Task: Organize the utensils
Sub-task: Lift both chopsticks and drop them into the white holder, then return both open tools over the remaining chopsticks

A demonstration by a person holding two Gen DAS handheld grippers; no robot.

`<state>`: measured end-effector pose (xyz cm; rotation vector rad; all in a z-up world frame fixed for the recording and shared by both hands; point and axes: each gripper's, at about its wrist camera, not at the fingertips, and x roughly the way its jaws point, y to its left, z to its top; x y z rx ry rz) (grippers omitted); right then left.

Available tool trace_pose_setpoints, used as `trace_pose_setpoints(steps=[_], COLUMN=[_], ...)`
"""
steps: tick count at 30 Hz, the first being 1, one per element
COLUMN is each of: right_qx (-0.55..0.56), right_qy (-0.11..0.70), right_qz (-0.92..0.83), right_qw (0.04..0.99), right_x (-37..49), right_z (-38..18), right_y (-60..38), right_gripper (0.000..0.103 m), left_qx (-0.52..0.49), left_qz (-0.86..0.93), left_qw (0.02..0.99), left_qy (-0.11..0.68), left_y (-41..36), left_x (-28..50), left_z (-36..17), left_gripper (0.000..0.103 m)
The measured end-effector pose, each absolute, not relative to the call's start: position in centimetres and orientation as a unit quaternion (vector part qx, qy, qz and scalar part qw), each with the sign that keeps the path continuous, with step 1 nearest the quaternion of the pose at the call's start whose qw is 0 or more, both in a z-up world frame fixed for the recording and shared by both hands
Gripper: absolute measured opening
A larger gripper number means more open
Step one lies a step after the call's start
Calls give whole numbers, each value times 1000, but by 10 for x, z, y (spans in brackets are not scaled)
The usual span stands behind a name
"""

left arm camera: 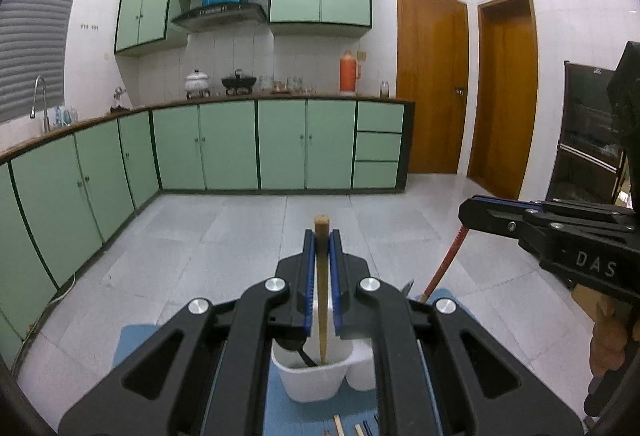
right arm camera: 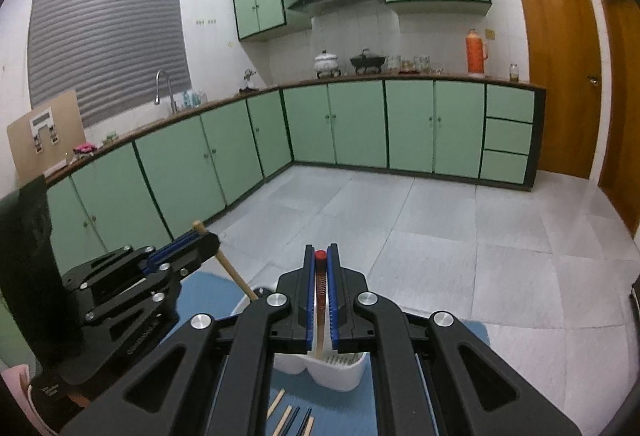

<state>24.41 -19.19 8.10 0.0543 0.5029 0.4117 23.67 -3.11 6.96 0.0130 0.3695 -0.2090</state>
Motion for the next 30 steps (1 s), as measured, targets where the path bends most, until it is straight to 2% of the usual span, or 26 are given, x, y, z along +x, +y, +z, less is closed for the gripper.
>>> trace_pose_setpoints(steps=[1,2,4,6,8,9,12,14,15,17,19,26,30], right_qx=[25,23,26,33,37,38,40,41,44,50,59,58,58], right_qy=[249,250,251,252,250,249,250,252,254,262,270,317,339], right_qz=[205,202,198,195,183,179,162,148,145,140,136,123,130], right_qw=[946,947,947,947,950,951,954,955,955,954,951,939,930], right_x=[242,240,234,227,215,210,188,170,162,147,129,85,67], right_z=[78,75,70,65,60,59,47,36,31,20,6,-42,-63], right_y=[-191,-191,-194,-199,-205,-207,-212,-216,-219,-222,-225,-225,-218], right_gripper=[10,18,22,24,38,41,53,67,70,80,81,81,73], left_qx=[5,3,-1,-8,-10,-13,-19,-18,-15,-4,-3,-5,-1], left_qz=[-104,-104,-101,-100,-99,-99,-93,-93,-92,-83,-78,-77,-82], left_qw=[977,977,976,977,976,976,975,973,972,971,968,951,941], left_qy=[186,188,191,190,194,196,201,210,214,225,239,301,328], left_y=[-29,-26,-22,-16,-11,-9,-1,2,4,7,12,23,21], left_x=[236,234,228,218,206,199,176,161,155,138,121,83,62], left_z=[67,65,61,59,55,52,43,34,30,18,4,-39,-62], left_gripper=[7,9,32,36,37,41,58,68,75,81,87,88,88])
